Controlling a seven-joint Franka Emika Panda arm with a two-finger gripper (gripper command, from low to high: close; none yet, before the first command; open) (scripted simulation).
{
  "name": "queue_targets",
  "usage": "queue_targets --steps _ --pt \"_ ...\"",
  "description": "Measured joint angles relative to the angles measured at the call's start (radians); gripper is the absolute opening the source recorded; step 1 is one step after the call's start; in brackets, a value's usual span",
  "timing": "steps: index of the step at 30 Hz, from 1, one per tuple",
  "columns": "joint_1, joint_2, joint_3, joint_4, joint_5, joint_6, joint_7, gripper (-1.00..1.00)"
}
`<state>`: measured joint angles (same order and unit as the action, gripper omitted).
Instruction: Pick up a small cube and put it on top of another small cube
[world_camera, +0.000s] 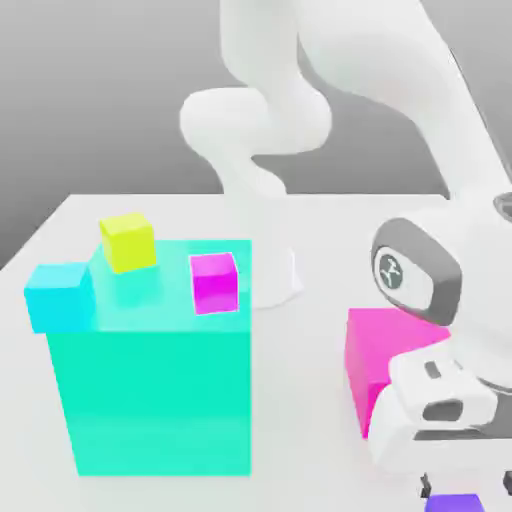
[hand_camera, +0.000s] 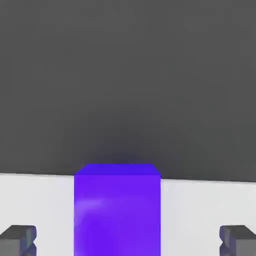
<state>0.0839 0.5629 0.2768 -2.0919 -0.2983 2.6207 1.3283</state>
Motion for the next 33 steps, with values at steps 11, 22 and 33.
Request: queue_targets --steps 11,22,33 --pt "-0.014 -0.051 0.02 -0.013 0.027 -0.038 -0.018 -1.0" --pt "-0.199 -0.413 -0.171 -0.078 0.137 -0.34 0.181 -1.0" --pt "-0.452 -0.797 -0.325 -0.149 0.271 -0.616 0.407 -1.0"
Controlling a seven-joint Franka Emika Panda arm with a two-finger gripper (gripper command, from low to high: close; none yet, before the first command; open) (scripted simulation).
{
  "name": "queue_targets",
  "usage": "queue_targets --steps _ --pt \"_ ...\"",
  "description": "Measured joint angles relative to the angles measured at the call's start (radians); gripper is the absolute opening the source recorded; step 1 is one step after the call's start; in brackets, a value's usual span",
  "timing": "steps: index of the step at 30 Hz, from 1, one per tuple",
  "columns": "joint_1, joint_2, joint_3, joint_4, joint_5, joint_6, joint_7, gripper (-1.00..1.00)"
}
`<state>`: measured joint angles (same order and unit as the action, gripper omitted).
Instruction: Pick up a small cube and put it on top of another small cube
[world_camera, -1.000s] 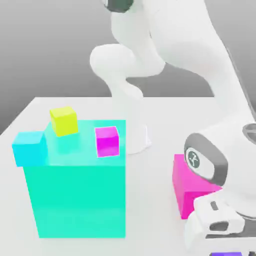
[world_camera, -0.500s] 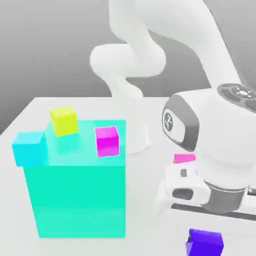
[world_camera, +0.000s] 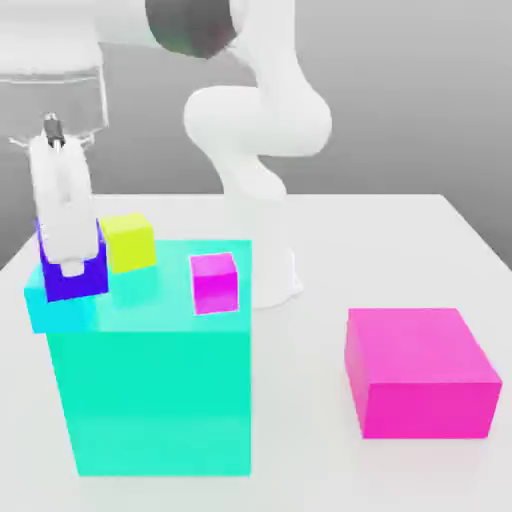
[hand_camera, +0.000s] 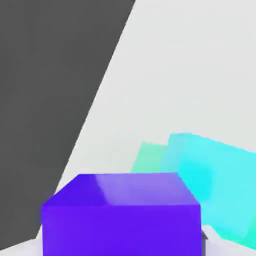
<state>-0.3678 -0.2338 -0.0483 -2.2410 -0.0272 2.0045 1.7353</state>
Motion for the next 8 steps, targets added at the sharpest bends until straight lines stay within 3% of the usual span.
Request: queue_targets --steps 4,5,8 --pt "-0.016 0.015 -0.016 -0.095 0.013 0.115 0.016 -1.0" --pt "-0.017 0.022 -0.016 -0.111 0.014 0.137 0.016 1.0" --pt "-0.017 0.022 -0.016 -0.111 0.014 0.137 0.016 1.0"
